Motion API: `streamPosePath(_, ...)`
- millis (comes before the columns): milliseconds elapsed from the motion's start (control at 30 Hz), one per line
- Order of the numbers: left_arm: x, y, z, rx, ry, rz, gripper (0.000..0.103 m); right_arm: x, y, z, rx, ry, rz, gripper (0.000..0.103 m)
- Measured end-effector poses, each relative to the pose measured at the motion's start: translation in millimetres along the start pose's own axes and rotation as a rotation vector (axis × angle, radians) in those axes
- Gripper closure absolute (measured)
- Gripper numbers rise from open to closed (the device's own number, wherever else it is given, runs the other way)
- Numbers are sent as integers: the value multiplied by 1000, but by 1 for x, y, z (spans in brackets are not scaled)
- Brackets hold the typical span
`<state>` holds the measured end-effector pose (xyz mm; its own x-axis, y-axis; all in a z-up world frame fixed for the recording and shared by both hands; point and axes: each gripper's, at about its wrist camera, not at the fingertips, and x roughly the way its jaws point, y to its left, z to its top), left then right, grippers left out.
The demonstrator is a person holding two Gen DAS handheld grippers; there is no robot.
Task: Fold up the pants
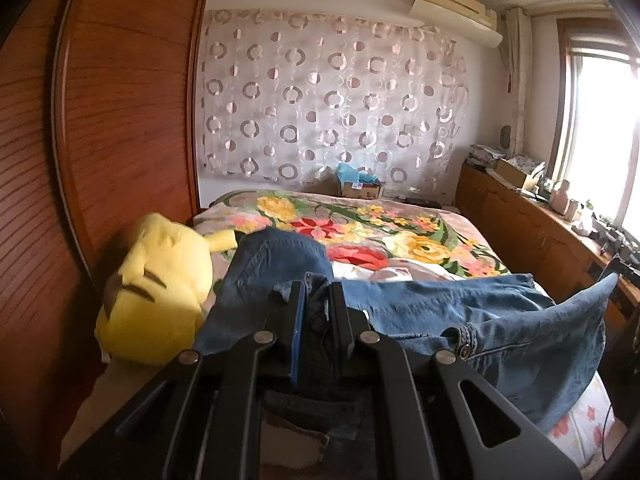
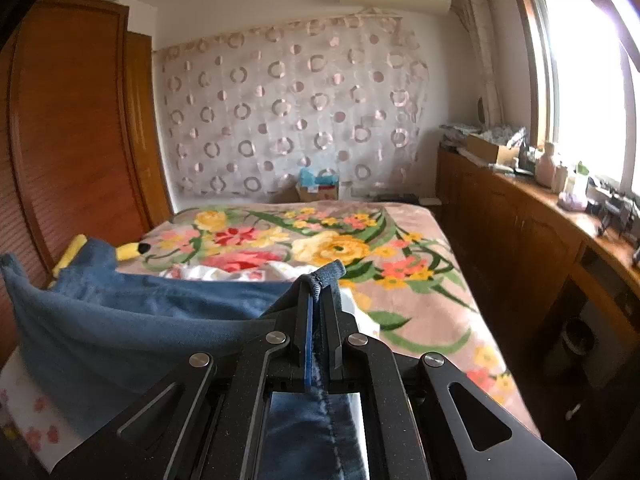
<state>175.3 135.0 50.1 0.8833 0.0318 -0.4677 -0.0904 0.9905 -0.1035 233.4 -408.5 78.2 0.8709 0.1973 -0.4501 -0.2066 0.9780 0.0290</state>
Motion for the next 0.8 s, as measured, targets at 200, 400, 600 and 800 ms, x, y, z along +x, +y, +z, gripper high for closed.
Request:
streamPosePath(200, 39, -3, 29, 20, -14, 8, 95, 31, -5, 21, -10, -18, -14, 103)
streamPosePath(400, 80, -3, 53, 52, -20, 46, 103, 82, -8, 38, -23, 12, -41, 103)
streamPosePath(600, 108, -3, 39, 73, 52, 49, 102, 135, 3, 29, -68, 95, -69, 103)
streamPosePath(800, 116, -6, 21, 94, 126, 35, 89, 176, -2, 10, -66, 219, -106, 103)
